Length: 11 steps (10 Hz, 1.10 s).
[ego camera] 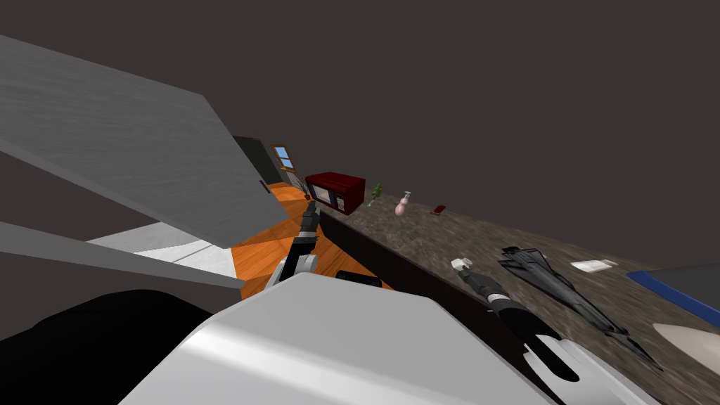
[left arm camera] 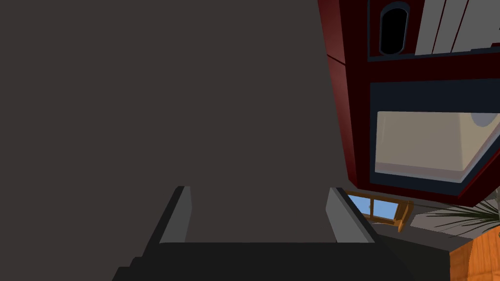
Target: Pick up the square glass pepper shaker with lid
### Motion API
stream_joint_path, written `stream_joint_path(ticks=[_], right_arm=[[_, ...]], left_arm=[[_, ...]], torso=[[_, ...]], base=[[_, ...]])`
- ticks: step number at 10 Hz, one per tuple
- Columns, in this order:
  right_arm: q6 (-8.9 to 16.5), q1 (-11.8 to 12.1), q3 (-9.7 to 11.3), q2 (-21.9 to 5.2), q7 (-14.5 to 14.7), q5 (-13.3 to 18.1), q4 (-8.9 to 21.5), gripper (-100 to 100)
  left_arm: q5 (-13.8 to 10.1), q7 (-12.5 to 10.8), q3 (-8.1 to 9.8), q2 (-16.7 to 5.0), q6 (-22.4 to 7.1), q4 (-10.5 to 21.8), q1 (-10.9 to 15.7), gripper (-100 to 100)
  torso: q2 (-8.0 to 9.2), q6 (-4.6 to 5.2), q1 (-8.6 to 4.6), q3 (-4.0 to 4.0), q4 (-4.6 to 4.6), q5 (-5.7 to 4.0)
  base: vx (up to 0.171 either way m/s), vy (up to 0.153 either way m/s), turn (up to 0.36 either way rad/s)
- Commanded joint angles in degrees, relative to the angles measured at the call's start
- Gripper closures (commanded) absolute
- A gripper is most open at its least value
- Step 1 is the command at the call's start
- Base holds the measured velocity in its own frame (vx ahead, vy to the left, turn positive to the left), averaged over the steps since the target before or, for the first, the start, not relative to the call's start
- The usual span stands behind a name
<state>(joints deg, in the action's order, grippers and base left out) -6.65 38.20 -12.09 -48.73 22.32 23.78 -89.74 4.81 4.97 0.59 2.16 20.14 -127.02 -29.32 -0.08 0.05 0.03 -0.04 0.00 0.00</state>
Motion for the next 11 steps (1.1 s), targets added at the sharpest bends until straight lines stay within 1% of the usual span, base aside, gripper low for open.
stream_joint_path(ticks=[1, 3, 4, 5, 8, 11], right_arm=[[0.00, 0.00, 0.00, 0.00, 0.00, 0.00, 0.00, 100], [0.00, 0.00, 0.00, 0.00, 0.00, 0.00, 0.00, 100], [0.00, 0.00, 0.00, 0.00, 0.00, 0.00, 0.00, 0], [-0.14, 1.99, -0.57, -1.50, 1.04, 0.67, -0.65, -100], [-0.46, 5.36, -1.61, -4.16, 2.87, 1.95, -1.76, -100], [-0.96, 10.05, -3.19, -7.96, 5.47, 3.93, -3.22, -100]], left_arm=[[0.00, 0.00, 0.00, 0.00, 0.00, 0.00, 0.00, 0], [0.00, 0.00, 0.00, 0.00, 0.00, 0.00, 0.00, 0], [0.00, 0.00, 0.00, 0.00, 0.00, 0.00, 0.00, 0], [0.00, 0.00, 0.00, 0.00, 0.00, 0.00, 0.00, 0], [0.00, 0.00, 0.00, 0.00, 0.00, 0.00, 0.01, 0], [0.00, 0.00, 0.00, 0.00, 0.00, 0.00, 0.01, 0]], torso=[[0.00, 0.00, 0.00, 0.00, 0.00, 0.00], [0.01, 0.00, 0.00, 0.01, 0.00, 0.00], [0.01, 0.00, 0.00, 0.01, 0.00, 0.00], [0.01, 0.00, 0.00, 0.01, 0.00, 0.00], [0.36, 0.03, 0.03, 0.21, 0.08, 0.02], [0.30, 0.03, 0.10, 0.18, 0.07, 0.03]], base=[[0.000, 0.000, 0.000], [0.000, 0.000, 0.000], [0.000, 0.000, 0.000], [-0.046, 0.010, -0.144], [-0.083, 0.009, -0.096], [-0.066, 0.018, -0.099]])
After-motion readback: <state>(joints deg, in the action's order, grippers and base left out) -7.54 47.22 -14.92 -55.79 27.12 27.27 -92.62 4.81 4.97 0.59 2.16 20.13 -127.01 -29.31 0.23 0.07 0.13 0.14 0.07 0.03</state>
